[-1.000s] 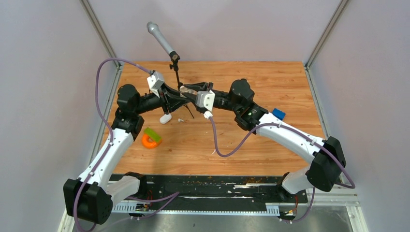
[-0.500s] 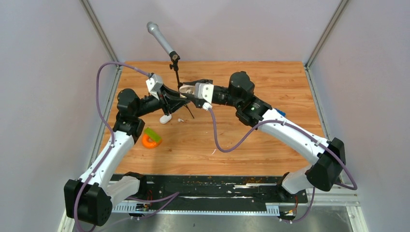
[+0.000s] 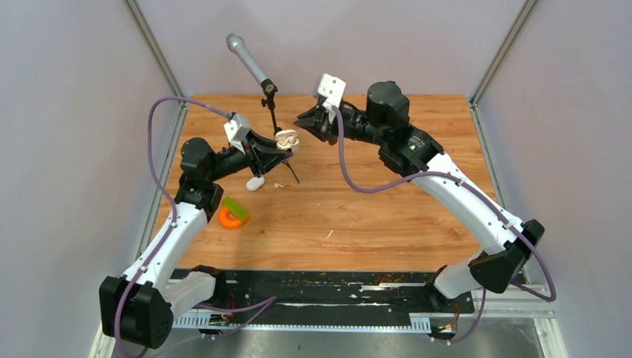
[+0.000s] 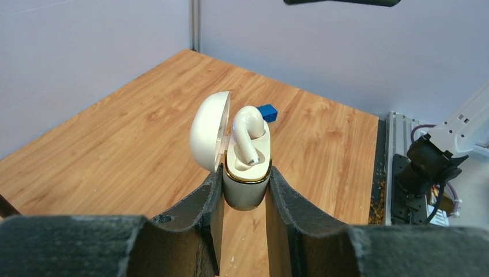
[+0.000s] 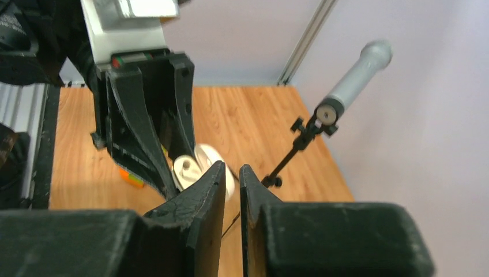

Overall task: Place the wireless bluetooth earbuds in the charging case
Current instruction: Place the earbud in the charging case.

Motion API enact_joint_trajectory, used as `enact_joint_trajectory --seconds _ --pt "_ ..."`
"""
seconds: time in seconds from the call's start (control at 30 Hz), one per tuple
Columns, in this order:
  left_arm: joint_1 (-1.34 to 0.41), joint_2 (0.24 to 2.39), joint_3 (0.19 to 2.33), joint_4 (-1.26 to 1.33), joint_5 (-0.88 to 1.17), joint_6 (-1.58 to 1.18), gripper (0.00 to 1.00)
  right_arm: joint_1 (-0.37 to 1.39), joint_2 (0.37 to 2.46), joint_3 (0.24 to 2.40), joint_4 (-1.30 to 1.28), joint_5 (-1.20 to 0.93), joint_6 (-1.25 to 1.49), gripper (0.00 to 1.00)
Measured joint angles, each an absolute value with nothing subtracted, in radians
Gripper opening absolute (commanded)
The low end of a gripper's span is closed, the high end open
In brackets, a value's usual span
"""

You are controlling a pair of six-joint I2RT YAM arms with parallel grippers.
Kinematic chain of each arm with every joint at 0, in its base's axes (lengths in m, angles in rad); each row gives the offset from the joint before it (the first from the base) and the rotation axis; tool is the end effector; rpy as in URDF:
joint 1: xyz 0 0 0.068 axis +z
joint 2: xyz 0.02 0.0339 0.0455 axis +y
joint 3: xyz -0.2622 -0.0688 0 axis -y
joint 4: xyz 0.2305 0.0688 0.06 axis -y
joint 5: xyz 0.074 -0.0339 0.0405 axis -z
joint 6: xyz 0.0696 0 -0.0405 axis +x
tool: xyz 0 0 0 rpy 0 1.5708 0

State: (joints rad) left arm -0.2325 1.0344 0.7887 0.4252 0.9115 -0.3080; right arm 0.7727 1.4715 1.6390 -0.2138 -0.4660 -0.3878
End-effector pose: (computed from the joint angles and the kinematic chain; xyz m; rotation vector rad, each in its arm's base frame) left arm 0.2198 -0.1086 0.3618 0.7357 1.3689 -1.0616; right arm 0.2269 0.2648 0.4657 -1.1901 1.1488 0.6704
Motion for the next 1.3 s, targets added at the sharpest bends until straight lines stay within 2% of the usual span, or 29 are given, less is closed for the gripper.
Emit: enact_joint_trajectory --seconds 0.13,0.5,0.97,1.3 --pt "-0.233 1.034 0.782 0.427 0.906 -0.305 0.06 0.741 1.471 1.643 -0.327 -0.484 -0.348 0.15" --pt "-0.233 1.034 0.777 0.431 0.907 -0.297 0.06 0.739 1.496 1.62 -0.434 -0.533 -0.365 0.29" --pt "-0.233 1.034 0.777 0.431 0.927 -0.289 0.06 0.739 1.531 1.617 -0.429 -0.578 -0.394 0.35" --pt "-0.231 1.034 0.775 0.432 0.937 -0.282 0.06 0.739 1.549 1.617 -0.429 -0.589 -0.393 0.35"
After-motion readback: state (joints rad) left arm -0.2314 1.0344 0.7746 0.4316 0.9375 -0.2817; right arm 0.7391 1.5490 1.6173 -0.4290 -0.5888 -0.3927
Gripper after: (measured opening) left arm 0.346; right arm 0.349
